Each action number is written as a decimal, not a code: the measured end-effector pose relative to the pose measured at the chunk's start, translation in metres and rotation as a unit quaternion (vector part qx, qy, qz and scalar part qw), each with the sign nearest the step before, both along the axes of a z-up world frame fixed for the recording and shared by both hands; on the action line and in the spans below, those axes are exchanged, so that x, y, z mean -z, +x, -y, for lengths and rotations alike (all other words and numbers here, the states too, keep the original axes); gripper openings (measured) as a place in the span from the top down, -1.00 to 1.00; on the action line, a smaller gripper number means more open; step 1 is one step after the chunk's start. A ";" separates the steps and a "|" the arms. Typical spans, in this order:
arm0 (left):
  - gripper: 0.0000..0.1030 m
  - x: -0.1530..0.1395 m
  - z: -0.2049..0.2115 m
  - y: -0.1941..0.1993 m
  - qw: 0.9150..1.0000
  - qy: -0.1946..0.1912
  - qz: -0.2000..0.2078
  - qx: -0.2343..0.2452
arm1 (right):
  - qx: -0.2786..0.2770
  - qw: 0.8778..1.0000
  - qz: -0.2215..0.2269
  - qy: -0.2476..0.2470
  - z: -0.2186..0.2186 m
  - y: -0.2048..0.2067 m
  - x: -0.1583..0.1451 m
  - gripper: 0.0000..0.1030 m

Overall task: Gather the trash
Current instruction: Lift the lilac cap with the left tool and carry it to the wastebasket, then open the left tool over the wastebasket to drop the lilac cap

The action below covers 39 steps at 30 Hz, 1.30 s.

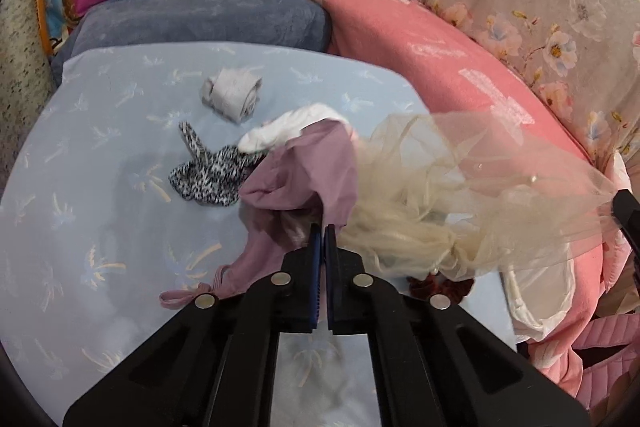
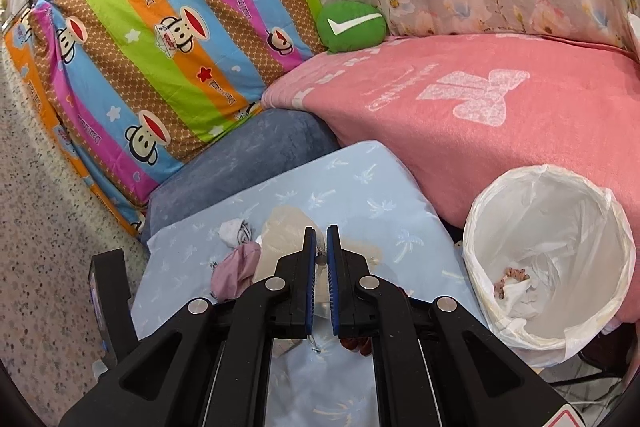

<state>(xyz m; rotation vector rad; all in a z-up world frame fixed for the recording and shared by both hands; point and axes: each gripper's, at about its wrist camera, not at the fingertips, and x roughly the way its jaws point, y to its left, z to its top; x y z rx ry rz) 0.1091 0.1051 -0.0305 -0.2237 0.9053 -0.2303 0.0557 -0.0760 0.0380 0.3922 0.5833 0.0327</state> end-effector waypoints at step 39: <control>0.98 -0.075 0.232 -0.012 0.963 -0.032 0.077 0.256 | 0.169 0.984 0.015 -0.046 0.188 -0.035 -0.039 0.87</control>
